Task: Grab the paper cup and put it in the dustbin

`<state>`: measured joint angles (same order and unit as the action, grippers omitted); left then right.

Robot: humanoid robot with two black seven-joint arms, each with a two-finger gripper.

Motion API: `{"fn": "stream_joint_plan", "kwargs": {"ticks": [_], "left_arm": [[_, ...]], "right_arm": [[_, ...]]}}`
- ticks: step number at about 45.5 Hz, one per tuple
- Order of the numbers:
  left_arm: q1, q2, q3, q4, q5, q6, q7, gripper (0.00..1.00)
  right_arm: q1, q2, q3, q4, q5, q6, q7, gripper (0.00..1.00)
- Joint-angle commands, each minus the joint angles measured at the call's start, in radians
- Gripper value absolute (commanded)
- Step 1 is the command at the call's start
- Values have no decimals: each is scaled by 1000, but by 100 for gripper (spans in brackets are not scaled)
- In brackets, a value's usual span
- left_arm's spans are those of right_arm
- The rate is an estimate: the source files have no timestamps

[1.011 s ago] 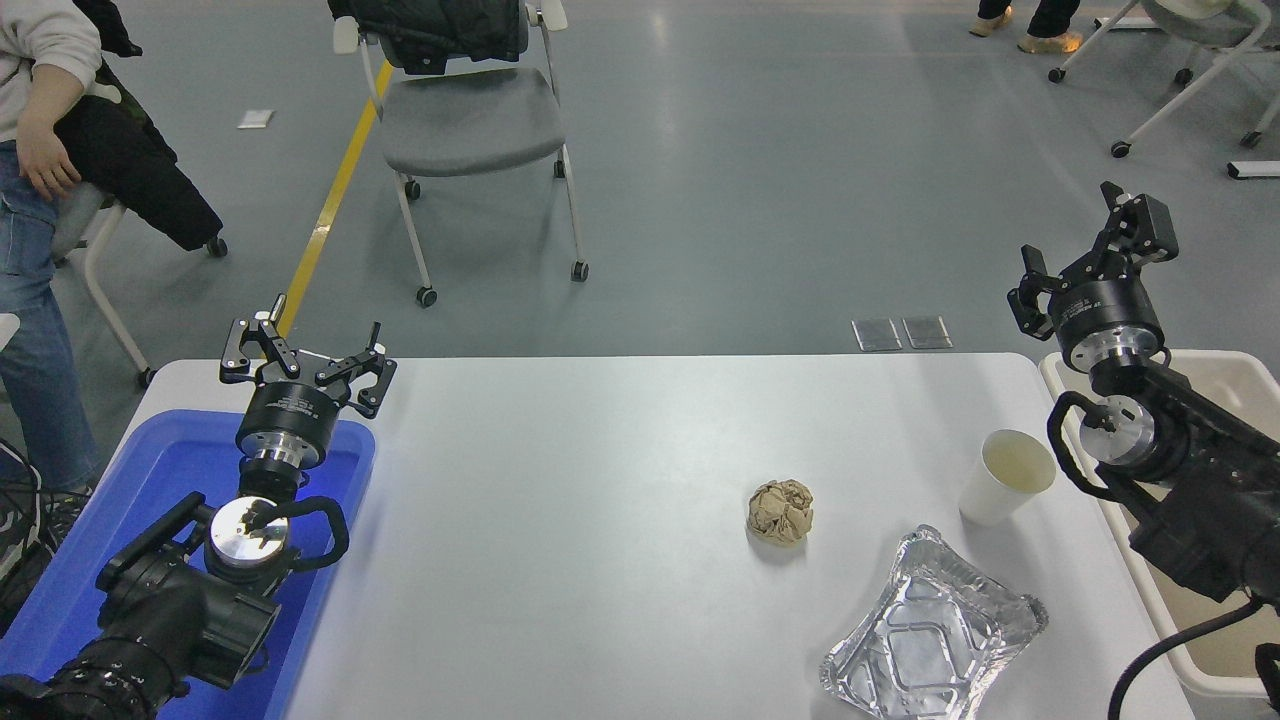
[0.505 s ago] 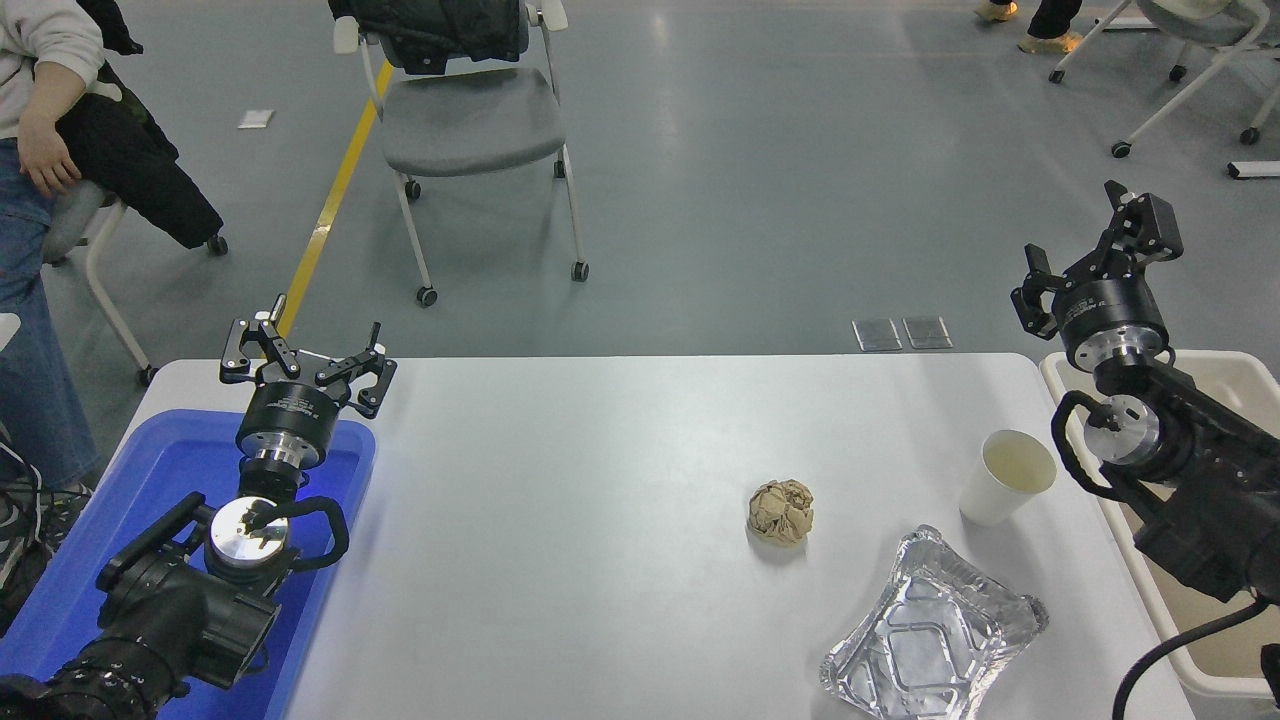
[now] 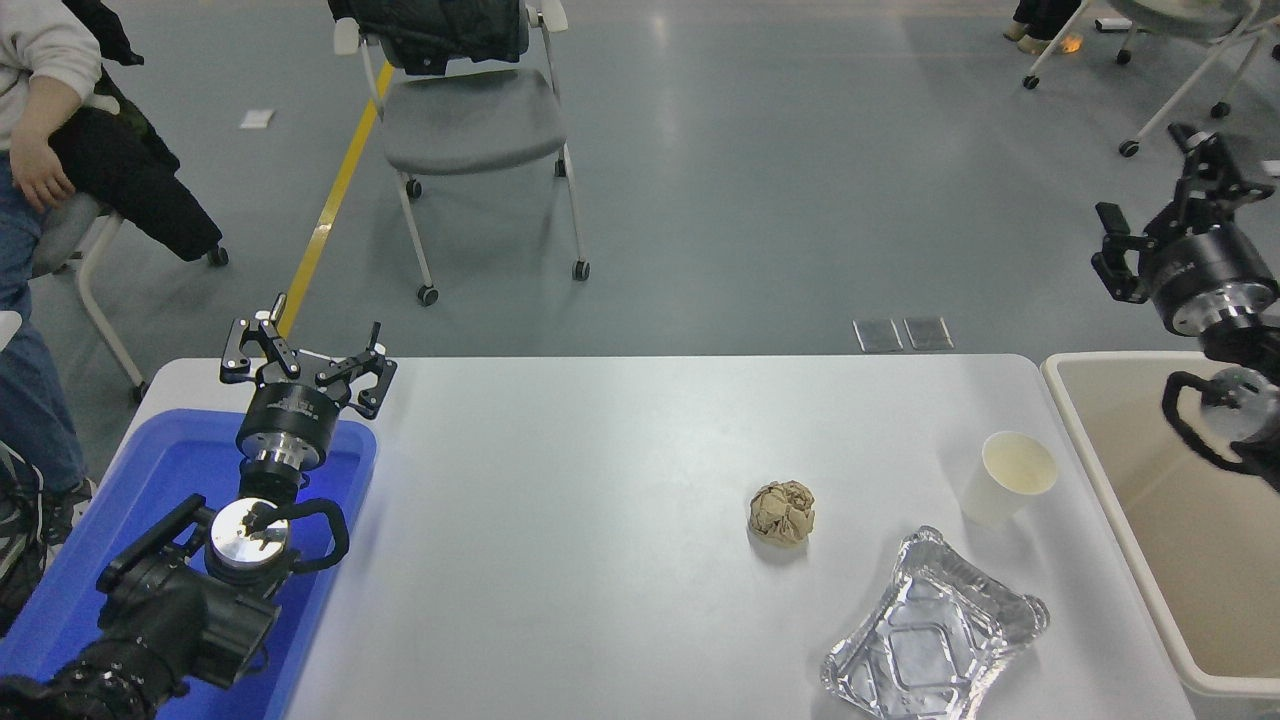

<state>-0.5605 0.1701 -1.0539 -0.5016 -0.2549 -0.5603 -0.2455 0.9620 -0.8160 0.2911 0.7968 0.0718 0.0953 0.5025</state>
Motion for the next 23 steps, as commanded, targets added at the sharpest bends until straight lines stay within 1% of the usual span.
{"fn": "stream_joint_plan", "kwargs": {"ticks": [1,6,10,17,23], "left_arm": [[-1,-1,0,0,0,0,0,99],[-1,0,0,0,0,-1,0,99],[-1,0,0,0,0,-1,0,99],[1,0,0,0,0,-1,0,99],[-1,0,0,0,0,-1,0,99]], "right_arm": [[214,-195,-245,91,-27,12,-6,100],[362,-198,-458,91,-102,15,-6,100],[458,-177,-619,90,-173,15,-6,100],[575,-92,-770,81,-280,15,-7,100],[661,10,-881,78,-359,17,-7,100]]}}
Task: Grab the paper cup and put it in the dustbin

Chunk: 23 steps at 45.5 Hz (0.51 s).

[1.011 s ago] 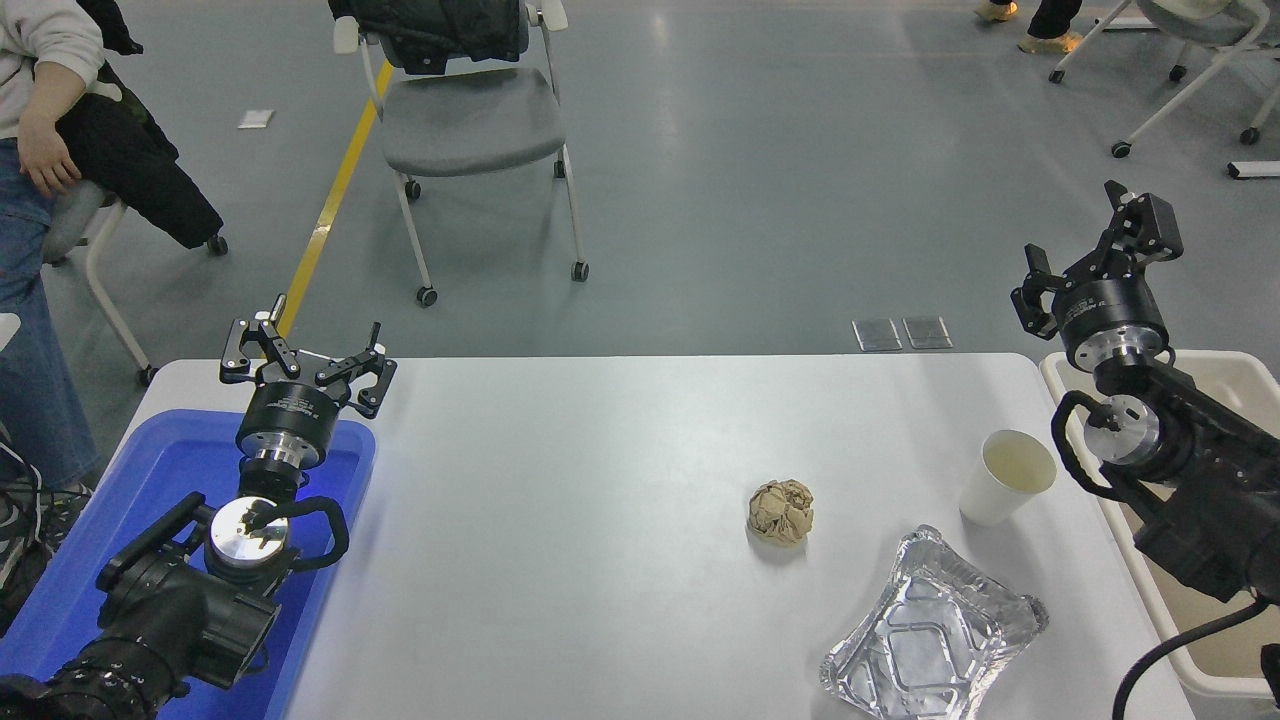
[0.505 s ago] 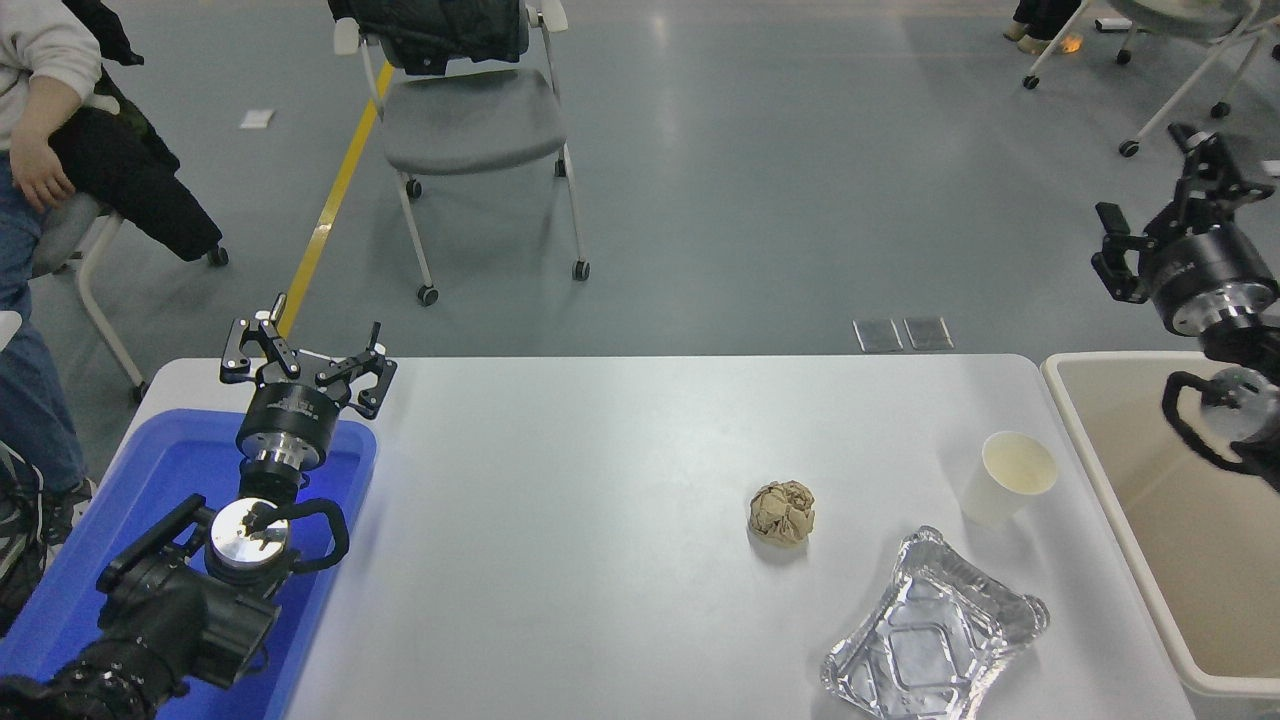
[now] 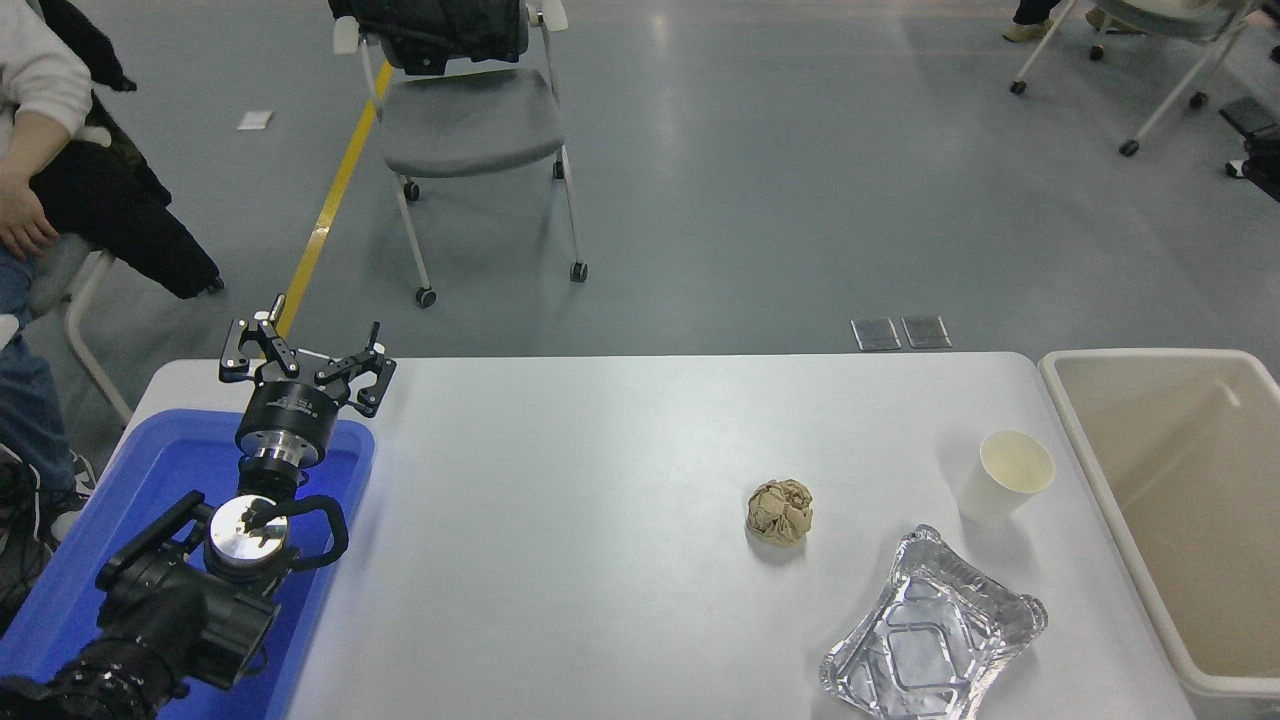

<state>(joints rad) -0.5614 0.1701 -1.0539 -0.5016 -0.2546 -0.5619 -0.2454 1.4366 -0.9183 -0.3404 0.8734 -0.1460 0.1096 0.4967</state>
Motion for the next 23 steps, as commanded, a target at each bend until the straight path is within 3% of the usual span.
{"fn": "stream_joint_plan", "kwargs": {"ticks": [1,11,23], "left_arm": [[0,0,0,0,0,0,0,99],[0,0,0,0,0,0,0,99],[0,0,0,0,0,2,0,99]], "right_arm": [[200,133,-274,-1,-151,2,-1,100],[314,372,-572,-16,-167,36,-3,100],[398,599,-842,-2,-185,212,-3,100]]}}
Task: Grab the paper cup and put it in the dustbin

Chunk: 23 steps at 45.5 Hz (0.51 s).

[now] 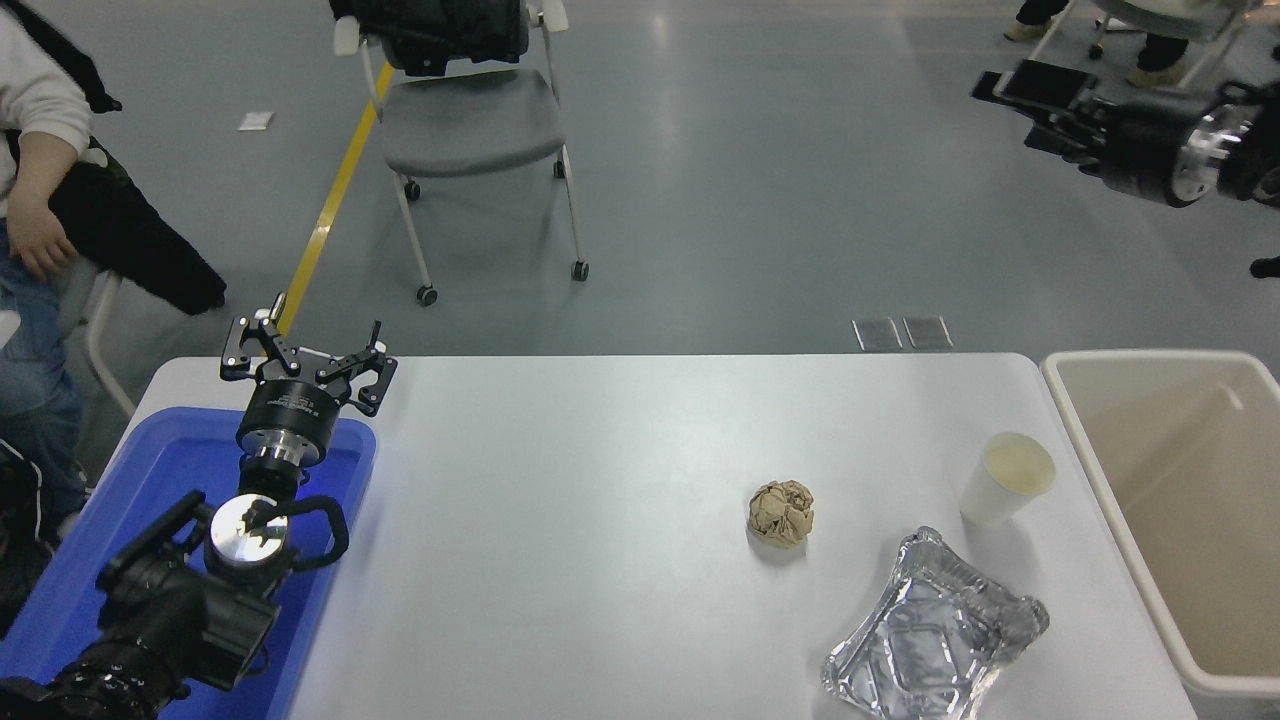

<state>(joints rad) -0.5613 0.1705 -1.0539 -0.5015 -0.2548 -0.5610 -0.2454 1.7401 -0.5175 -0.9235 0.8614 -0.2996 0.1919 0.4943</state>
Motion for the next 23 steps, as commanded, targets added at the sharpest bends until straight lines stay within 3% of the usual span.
{"fn": "stream_joint_plan", "kwargs": {"ticks": [1,8,16,23], "left_arm": [[0,0,0,0,0,0,0,99],[0,0,0,0,0,1,0,99],[0,0,0,0,0,1,0,99],[0,0,0,0,0,1,0,99]], "right_arm": [[98,208,-277,11,-35,150,0,100],[131,238,-379,45,-49,268,1,100],[185,229,-443,166,-216,274,3,100],[248,203,-446,240,-236,282,3,100]]}}
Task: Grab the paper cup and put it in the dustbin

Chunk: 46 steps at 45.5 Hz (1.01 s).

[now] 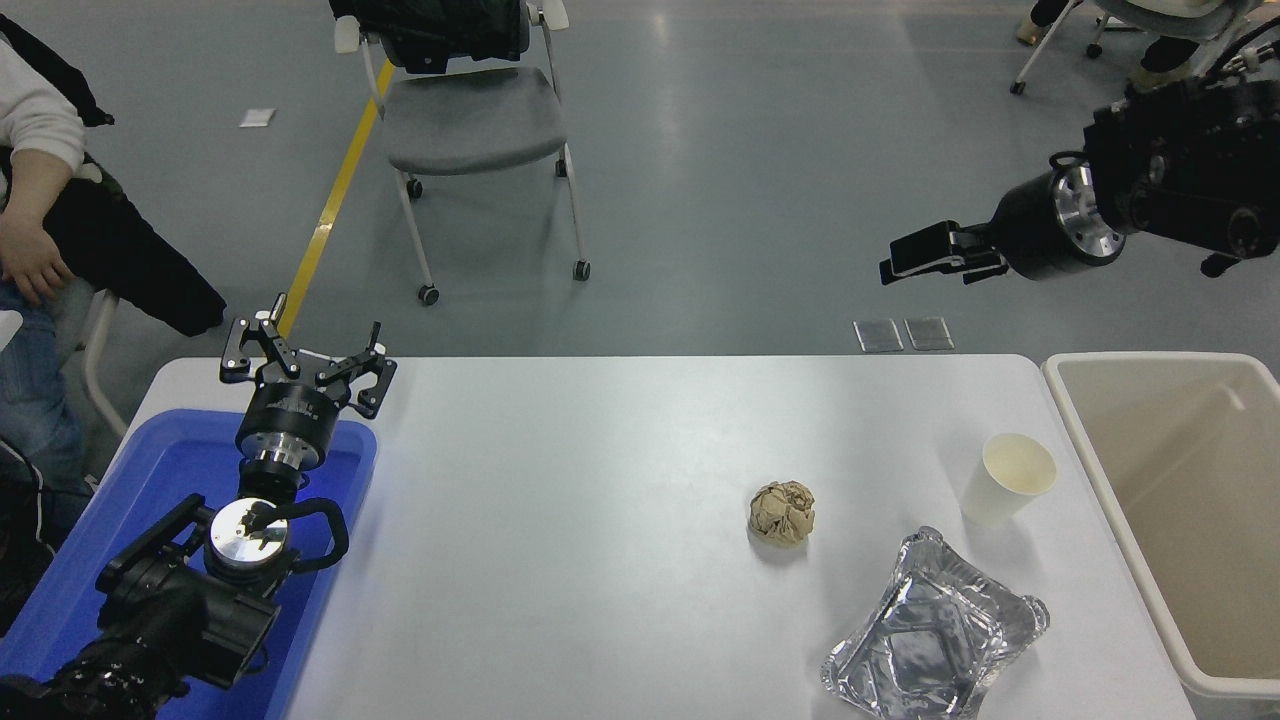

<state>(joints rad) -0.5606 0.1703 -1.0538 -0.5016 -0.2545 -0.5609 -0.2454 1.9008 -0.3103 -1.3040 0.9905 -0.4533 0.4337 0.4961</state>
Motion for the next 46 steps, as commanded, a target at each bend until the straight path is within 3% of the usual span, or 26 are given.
{"fn": "stream_joint_plan", "kwargs": {"ticks": [1,16,22,31,46], "left_arm": [[1,0,0,0,0,1,0,99],[1,0,0,0,0,-1,0,99],[1,0,0,0,0,-1,0,99],[1,0,0,0,0,1,0,99],[-1,0,0,0,0,1,0,99]], "right_arm": [[98,-10,-66,119,-82,43,1,100],[144,-55,-89,137,-77,131,-4,100],[144,-53,-97,134,-9,352,-16,100],[173,-78,-127,151,153,352,-22,100],[184,-113,-139,152,151,352,-22,100]]}}
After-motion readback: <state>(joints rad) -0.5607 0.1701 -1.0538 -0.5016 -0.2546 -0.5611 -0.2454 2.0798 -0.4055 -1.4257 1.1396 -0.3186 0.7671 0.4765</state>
